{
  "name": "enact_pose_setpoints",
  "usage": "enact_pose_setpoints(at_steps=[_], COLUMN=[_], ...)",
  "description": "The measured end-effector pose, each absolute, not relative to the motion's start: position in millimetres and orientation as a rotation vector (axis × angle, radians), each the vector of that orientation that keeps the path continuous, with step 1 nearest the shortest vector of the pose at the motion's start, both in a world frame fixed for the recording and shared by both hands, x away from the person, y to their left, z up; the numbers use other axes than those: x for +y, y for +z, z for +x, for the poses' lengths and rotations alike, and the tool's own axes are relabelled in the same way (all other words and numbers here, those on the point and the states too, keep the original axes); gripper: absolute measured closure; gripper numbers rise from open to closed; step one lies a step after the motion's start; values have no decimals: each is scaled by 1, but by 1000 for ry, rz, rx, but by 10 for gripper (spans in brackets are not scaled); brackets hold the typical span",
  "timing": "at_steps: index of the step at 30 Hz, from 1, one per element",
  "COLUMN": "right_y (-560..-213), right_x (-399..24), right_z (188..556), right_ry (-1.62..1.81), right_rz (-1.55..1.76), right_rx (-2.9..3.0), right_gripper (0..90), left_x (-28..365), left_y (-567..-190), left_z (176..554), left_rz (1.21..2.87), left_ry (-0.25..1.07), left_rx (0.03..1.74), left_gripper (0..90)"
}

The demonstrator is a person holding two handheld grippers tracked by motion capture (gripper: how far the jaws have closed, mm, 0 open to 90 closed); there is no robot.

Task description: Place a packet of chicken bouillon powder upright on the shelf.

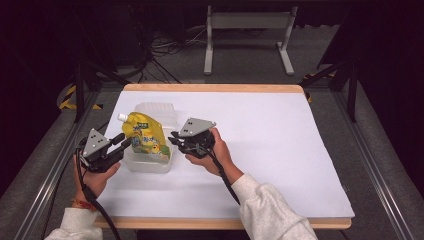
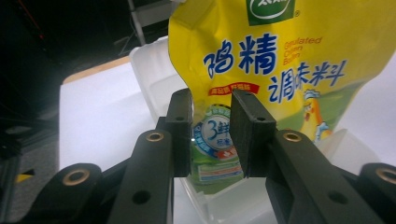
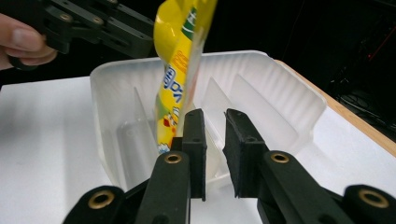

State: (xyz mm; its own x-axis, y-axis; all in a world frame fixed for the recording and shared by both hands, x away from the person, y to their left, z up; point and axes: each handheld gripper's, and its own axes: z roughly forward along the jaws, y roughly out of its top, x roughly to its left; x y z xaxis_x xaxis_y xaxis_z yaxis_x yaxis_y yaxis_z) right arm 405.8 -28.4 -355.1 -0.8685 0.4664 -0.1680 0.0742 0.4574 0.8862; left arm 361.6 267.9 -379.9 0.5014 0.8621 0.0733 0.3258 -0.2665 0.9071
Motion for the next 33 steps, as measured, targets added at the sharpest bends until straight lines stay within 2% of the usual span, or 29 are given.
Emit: enact_pose_setpoints(at_steps=[8,12,24,33], right_y=[-355,-356,-356,-354], right_x=[-39,-43,-57,-75], right_z=[407,408,408,406], right_ry=[1361,1360,1336,1294], right_rz=[478,493,507,519], right_rx=[2321,2321,2319,2307], right_gripper=[783,773,765,713], left_x=[270,265,243,223], left_y=[-381,-374,-370,-372], left_z=[358,352,345,338], left_rz=[1790,1756,1816,1855], left_ry=[725,763,742,724], left_rx=[1018,966,886,846], left_gripper=[691,689,669,568])
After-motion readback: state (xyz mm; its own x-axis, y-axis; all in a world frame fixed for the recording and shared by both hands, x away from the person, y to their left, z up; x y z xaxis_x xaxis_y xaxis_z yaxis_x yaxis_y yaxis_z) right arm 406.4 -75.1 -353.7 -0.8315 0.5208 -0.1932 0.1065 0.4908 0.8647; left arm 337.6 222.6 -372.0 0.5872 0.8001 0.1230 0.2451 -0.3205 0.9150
